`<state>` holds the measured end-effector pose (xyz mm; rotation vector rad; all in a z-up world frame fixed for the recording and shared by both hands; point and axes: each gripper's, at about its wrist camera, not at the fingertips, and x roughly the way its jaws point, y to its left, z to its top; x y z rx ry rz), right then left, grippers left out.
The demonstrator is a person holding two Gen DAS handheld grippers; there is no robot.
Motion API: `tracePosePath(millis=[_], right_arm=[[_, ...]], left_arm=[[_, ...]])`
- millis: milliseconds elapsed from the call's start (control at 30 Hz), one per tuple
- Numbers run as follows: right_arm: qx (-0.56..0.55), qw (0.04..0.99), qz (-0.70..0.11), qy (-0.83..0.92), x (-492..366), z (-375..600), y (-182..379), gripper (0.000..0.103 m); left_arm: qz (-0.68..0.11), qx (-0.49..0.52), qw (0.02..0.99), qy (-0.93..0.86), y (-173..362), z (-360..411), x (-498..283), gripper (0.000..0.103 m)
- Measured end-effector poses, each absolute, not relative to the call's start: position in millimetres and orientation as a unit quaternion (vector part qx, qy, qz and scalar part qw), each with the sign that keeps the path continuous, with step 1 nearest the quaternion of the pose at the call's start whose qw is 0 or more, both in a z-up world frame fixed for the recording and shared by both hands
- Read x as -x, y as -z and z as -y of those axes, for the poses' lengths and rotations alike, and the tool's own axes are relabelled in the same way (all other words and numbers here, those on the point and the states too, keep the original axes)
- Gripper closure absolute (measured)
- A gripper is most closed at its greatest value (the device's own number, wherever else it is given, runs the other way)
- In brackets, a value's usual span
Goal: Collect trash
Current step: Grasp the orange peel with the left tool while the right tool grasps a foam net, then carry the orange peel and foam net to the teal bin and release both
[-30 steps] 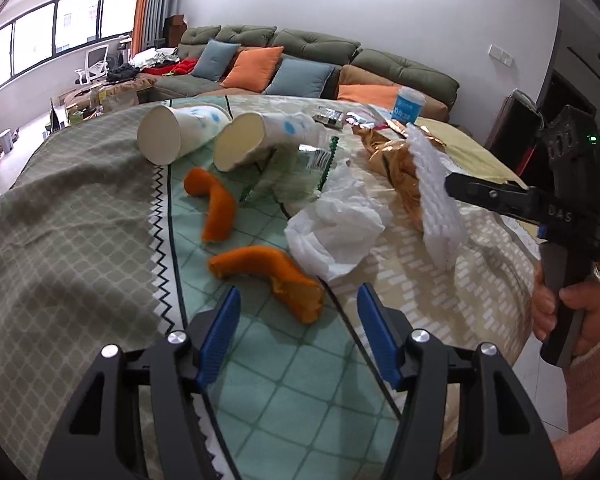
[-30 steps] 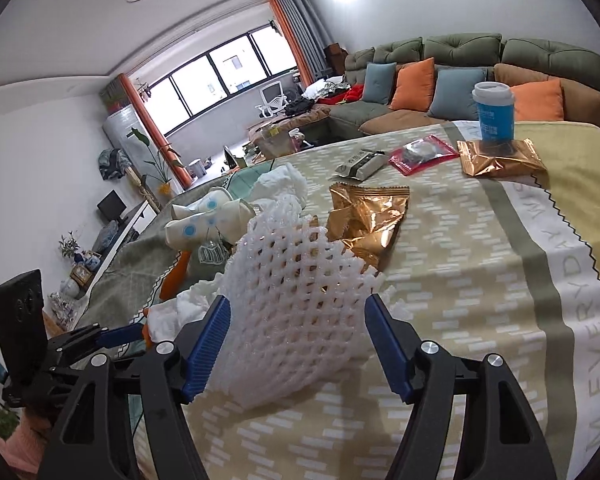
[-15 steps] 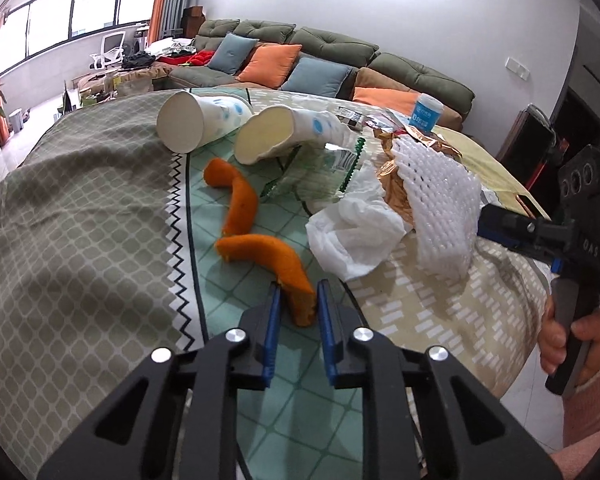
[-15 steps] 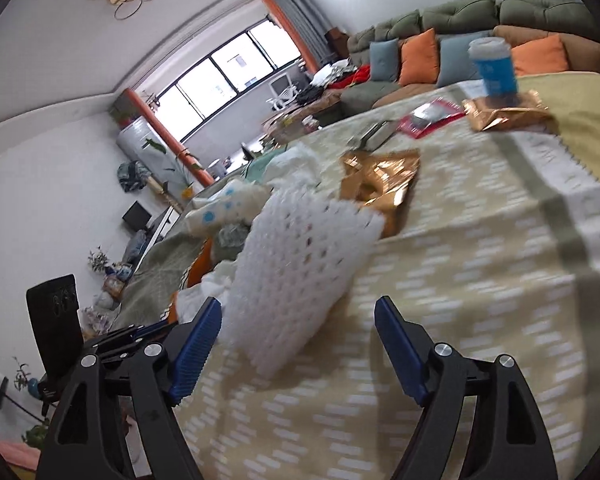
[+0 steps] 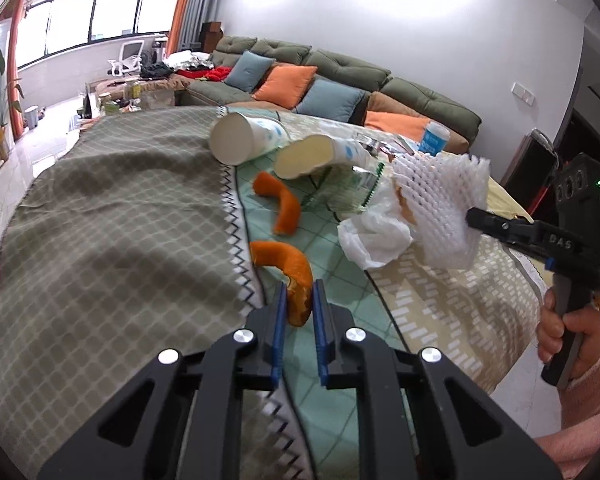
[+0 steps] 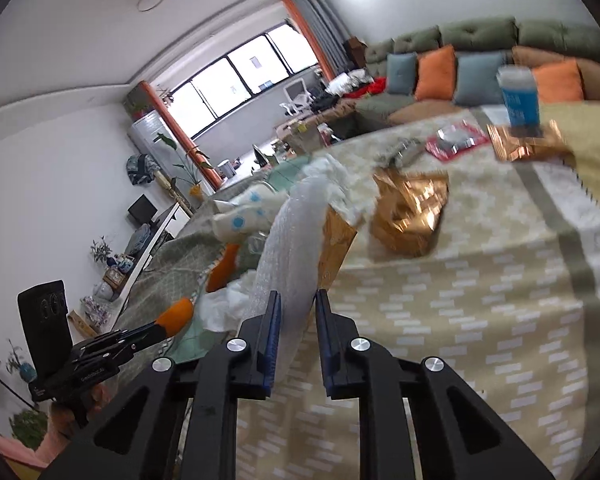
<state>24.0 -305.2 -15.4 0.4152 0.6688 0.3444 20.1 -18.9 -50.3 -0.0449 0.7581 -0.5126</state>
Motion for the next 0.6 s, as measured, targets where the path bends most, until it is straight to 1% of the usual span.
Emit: tracePosePath(millis=[367,600], right_arm=[[-0.15,0.921,-0.283,-0.222,-10,268,-21,0.088],[-0.144,0.914,-0.278,-0.258,-13,246,-26,0.089]], left_arm=[[-0.341,0.024,0.914,0.218,36,-20,1,0.09],[-0.338,0.02,0.921,0.191,37,-40,8,0.09]])
